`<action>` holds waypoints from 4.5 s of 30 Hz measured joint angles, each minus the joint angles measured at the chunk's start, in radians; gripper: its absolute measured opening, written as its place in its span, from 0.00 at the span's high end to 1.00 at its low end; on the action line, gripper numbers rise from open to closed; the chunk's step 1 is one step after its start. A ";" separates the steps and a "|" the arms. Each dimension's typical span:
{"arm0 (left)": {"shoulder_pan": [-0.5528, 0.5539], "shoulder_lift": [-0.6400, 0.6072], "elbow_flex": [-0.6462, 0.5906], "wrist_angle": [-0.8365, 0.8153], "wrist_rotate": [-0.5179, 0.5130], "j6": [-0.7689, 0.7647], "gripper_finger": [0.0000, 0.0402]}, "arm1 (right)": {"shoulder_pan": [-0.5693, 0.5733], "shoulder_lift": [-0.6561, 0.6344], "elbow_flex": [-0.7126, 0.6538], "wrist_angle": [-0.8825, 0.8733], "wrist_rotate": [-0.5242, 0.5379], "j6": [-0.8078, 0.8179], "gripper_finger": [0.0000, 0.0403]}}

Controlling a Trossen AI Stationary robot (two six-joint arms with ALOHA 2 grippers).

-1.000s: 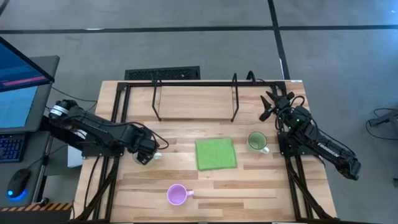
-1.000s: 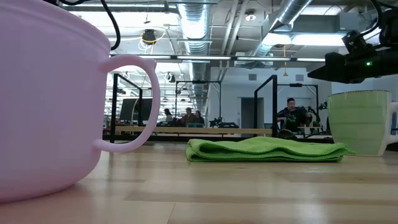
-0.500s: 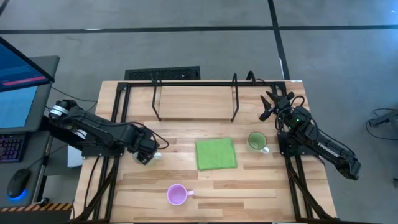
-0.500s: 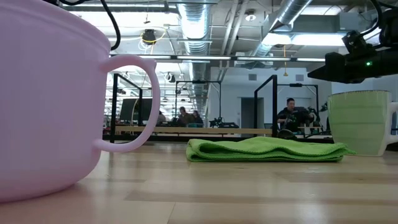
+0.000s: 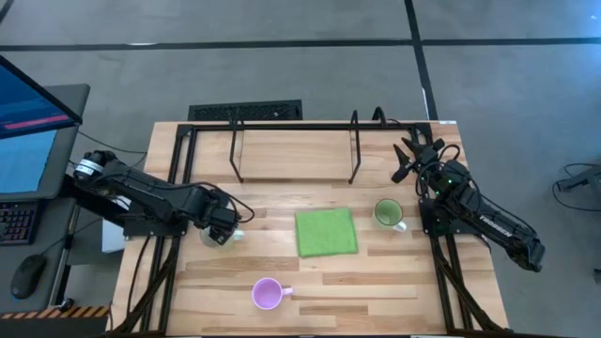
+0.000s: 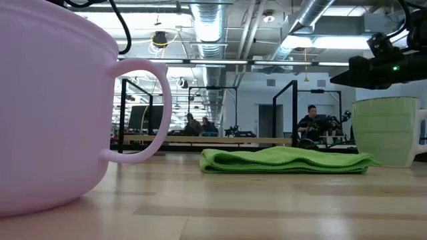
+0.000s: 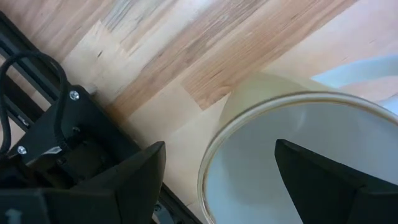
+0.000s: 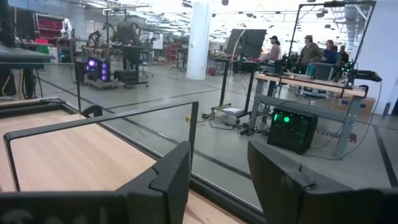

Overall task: Stack small to large cups/mugs on shelf
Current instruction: Put the light green mug on the shelf

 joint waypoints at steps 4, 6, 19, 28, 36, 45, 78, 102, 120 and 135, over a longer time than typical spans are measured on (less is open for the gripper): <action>0.000 0.000 0.000 0.000 0.000 -0.011 0.26 | 0.000 0.000 0.000 0.000 0.000 0.000 0.54; 0.000 0.000 0.000 0.000 0.000 -0.013 0.27 | 0.000 0.000 0.000 0.000 0.000 0.000 0.54; 0.000 0.000 0.000 0.000 0.000 -0.014 0.53 | 0.000 0.000 0.000 0.000 0.000 0.000 0.54; 0.000 0.000 0.000 0.000 0.000 -0.010 0.70 | 0.000 0.000 0.000 0.000 0.000 0.000 0.54; 0.000 0.000 0.000 -0.003 -0.020 -0.007 0.82 | 0.000 0.000 0.000 0.000 0.000 0.000 0.54; -0.001 -0.001 0.000 0.002 -0.026 -0.006 0.90 | 0.000 0.000 0.000 0.000 0.000 0.000 0.54; 0.043 -0.031 0.044 0.014 -0.082 0.160 0.99 | 0.000 0.000 0.000 0.000 0.000 0.000 0.54; 0.245 -0.033 0.333 0.036 -0.101 0.698 0.99 | 0.000 0.000 0.000 0.000 0.000 0.000 0.54; 0.481 0.028 0.498 0.043 -0.064 1.198 0.99 | 0.000 0.000 0.000 0.000 0.000 0.001 0.54; 0.701 0.333 0.831 -0.071 0.018 1.581 0.99 | 0.000 0.000 0.000 0.000 0.000 0.001 0.54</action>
